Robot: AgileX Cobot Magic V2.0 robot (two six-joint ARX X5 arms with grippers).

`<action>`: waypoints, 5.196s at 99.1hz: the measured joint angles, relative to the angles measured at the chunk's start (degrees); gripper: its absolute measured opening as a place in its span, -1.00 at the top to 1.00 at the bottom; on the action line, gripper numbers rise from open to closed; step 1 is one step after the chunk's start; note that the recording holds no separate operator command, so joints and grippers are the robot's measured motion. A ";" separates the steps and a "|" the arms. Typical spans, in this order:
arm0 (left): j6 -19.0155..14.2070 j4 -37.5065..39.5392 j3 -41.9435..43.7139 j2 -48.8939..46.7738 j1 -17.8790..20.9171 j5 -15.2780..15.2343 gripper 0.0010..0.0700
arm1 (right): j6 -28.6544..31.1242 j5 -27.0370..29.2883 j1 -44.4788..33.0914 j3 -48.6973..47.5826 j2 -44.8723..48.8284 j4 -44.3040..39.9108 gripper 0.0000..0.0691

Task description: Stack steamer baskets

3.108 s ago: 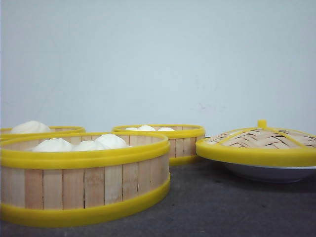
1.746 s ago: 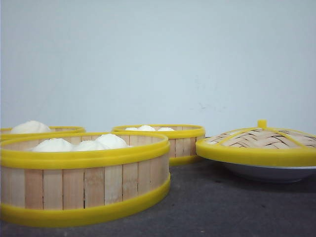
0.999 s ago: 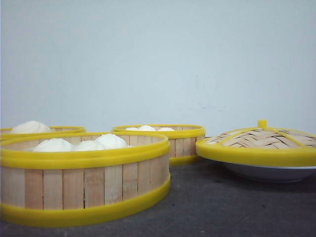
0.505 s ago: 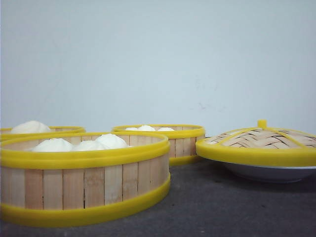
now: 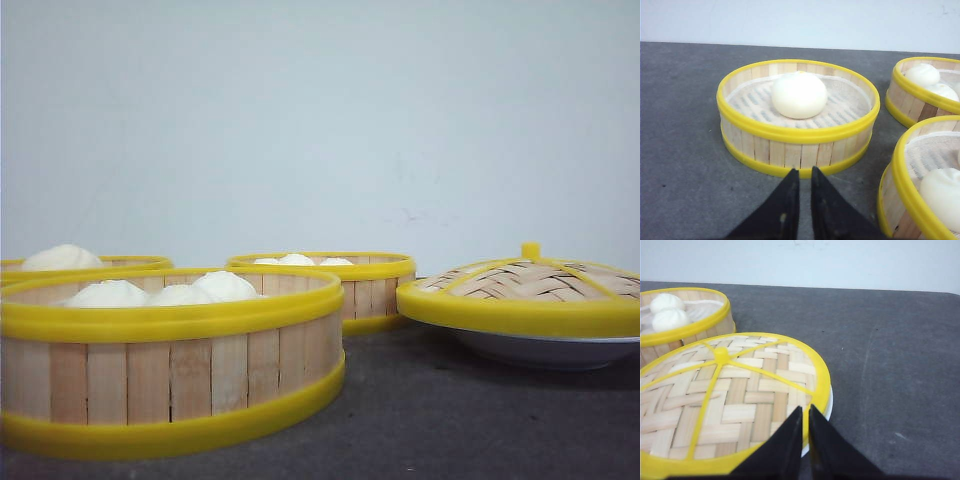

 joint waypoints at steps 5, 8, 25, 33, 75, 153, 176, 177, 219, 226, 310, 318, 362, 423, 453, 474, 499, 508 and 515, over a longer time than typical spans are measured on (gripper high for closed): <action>0.00 0.00 0.00 0.00 0.00 0.00 0.99 | 0.00 0.00 0.00 0.00 0.00 0.00 0.95; -0.02 0.00 0.00 0.00 0.00 0.00 0.99 | 0.00 0.00 0.00 0.00 0.00 0.00 0.95; 0.00 0.00 0.00 0.00 0.00 0.00 0.99 | 0.00 0.00 0.00 0.00 0.00 0.00 0.95; 0.00 0.00 0.00 0.00 0.00 0.00 0.99 | 0.00 0.00 0.00 0.00 0.00 0.00 0.95; -0.13 0.00 0.00 0.00 0.00 0.02 0.99 | 2.27 -0.02 0.00 0.00 0.00 0.00 0.95; -13.55 -7.21 26.64 13.66 0.00 3.04 0.99 | 16.79 -3.37 0.00 30.08 16.87 -10.84 0.95; -7.39 -17.62 39.17 27.61 0.00 3.13 0.99 | 8.70 -3.48 0.00 43.41 32.39 -21.73 0.95; -7.15 -17.92 39.47 28.13 0.00 3.13 0.99 | 8.39 -3.45 0.00 43.71 33.00 -21.99 0.95; -2.95 -25.03 40.61 38.97 0.00 4.24 0.98 | 2.86 -3.43 0.00 45.22 50.05 -26.12 0.95; -2.56 -25.31 40.61 39.12 0.00 4.22 0.98 | 2.08 -3.43 0.00 45.22 51.06 -26.45 0.95; -1.68 -25.29 40.61 39.10 0.00 4.24 -0.48 | 7.61 -9.44 5.40 47.80 60.26 -10.91 -0.80; -1.70 -25.31 40.61 39.10 0.00 4.24 -0.48 | 8.13 -9.44 7.08 51.21 65.66 -10.60 -0.79; -1.68 -25.35 40.61 39.10 0.00 4.24 -0.48 | 6.93 -7.23 12.26 79.73 101.98 -14.80 -0.79; -1.68 -27.04 40.61 39.08 0.00 4.22 -0.48 | 2.97 -0.26 13.27 98.12 122.99 -20.59 0.28; -1.68 -27.06 40.61 39.10 0.00 4.24 -0.48 | 3.48 0.17 14.32 98.38 123.21 -19.54 0.93; -1.68 -27.06 40.61 39.10 0.00 4.24 -0.48 | 5.53 0.22 14.99 102.07 124.17 -21.55 0.93; -1.68 -27.06 40.61 39.10 0.00 4.24 -0.48 | 10.19 0.42 15.30 119.60 124.39 -36.68 0.93; -1.66 -27.06 40.61 39.10 0.00 4.24 -0.48 | 10.99 0.42 15.65 124.67 124.37 -44.09 0.93; -1.66 -27.06 40.61 39.10 0.00 4.24 -0.48 | 10.99 0.24 16.04 127.38 124.37 -49.88 0.93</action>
